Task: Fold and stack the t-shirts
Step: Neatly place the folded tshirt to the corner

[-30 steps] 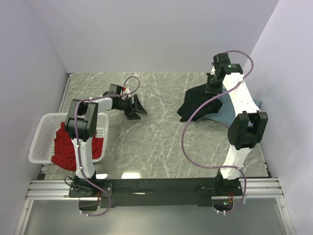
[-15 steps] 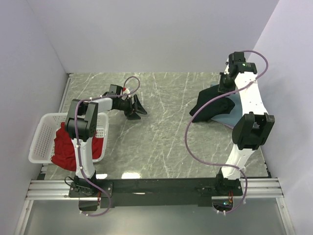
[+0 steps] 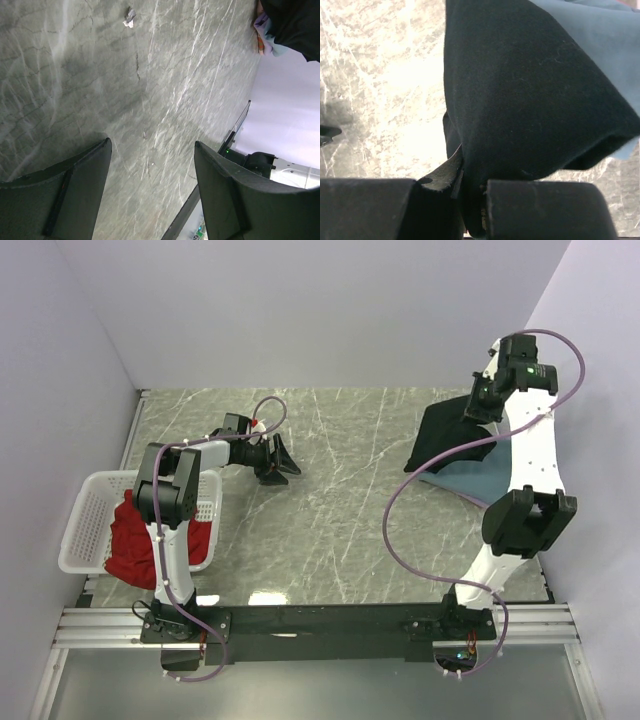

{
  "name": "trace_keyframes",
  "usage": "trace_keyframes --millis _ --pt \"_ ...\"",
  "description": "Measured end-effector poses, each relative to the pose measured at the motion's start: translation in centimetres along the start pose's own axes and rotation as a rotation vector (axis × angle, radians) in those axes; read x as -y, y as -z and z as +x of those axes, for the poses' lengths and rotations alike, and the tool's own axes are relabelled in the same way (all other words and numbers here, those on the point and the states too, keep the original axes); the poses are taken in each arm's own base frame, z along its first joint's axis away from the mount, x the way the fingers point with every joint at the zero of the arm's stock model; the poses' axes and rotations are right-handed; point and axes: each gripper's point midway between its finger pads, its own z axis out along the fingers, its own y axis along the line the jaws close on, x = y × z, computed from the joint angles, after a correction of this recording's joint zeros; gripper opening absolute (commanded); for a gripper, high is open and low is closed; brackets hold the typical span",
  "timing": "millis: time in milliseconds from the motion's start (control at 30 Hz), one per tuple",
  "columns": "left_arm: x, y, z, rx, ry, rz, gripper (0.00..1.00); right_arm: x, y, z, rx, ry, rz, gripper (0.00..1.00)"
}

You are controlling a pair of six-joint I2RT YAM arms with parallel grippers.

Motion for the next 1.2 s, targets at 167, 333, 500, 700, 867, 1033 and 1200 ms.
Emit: trace_keyframes --millis 167,333,500,700,867,1033,1200 --pt "0.0 0.0 0.0 -0.002 -0.002 0.001 0.73 1.4 -0.6 0.8 -0.026 -0.025 0.018 0.00" --pt "0.0 0.0 0.2 -0.007 -0.014 0.003 0.73 3.3 -0.9 1.2 -0.040 -0.057 0.048 0.00" --pt "-0.1 0.0 0.3 -0.011 -0.017 0.003 0.73 5.4 -0.9 1.0 -0.034 -0.083 0.102 0.00" --pt "-0.1 0.1 0.4 -0.015 -0.017 0.002 0.74 7.2 -2.2 1.3 -0.066 -0.081 0.178 0.00" --pt "-0.2 0.1 0.5 -0.021 -0.027 -0.001 0.74 9.0 -3.4 1.8 -0.098 -0.076 0.262 0.00" --pt "-0.1 0.2 0.6 -0.028 -0.020 -0.010 0.74 10.5 -3.1 1.7 -0.092 -0.073 0.349 0.00" --pt "-0.2 0.5 0.3 -0.019 -0.015 -0.038 0.74 12.3 -3.4 1.9 -0.108 -0.072 0.440 0.00"
